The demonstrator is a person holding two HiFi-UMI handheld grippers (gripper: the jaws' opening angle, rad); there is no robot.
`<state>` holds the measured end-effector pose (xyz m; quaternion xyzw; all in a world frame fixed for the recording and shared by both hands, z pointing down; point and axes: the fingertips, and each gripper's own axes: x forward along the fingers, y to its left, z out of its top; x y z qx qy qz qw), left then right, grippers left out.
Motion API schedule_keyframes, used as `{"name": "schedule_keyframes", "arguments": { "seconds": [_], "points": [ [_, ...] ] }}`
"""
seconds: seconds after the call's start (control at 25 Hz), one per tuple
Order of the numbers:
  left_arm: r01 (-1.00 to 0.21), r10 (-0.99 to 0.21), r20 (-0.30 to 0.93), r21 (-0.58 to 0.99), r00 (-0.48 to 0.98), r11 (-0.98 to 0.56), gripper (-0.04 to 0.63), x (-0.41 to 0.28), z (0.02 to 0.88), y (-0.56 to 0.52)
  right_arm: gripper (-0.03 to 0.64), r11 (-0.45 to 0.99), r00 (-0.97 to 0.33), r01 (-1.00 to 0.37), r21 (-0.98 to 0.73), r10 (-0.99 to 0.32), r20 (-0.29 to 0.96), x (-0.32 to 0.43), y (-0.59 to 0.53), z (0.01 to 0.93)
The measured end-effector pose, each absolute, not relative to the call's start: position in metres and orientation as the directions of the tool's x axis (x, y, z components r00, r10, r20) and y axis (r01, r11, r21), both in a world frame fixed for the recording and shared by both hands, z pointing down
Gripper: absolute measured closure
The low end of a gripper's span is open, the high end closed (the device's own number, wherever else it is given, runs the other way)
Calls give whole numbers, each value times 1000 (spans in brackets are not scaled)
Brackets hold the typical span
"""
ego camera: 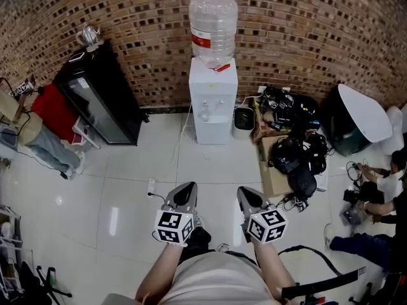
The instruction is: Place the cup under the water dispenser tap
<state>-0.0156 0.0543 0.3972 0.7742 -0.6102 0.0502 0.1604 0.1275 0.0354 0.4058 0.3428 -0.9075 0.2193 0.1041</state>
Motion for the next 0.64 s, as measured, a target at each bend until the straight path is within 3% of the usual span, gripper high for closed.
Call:
{"name": "schedule_keyframes", "arguments": {
  "seconds": [0.64],
  "points": [
    [-956,-935,248,206,255,-206,583,-19,393,36,617,693,-752,-657,-296,-573,326,113,12,392]
  ]
}}
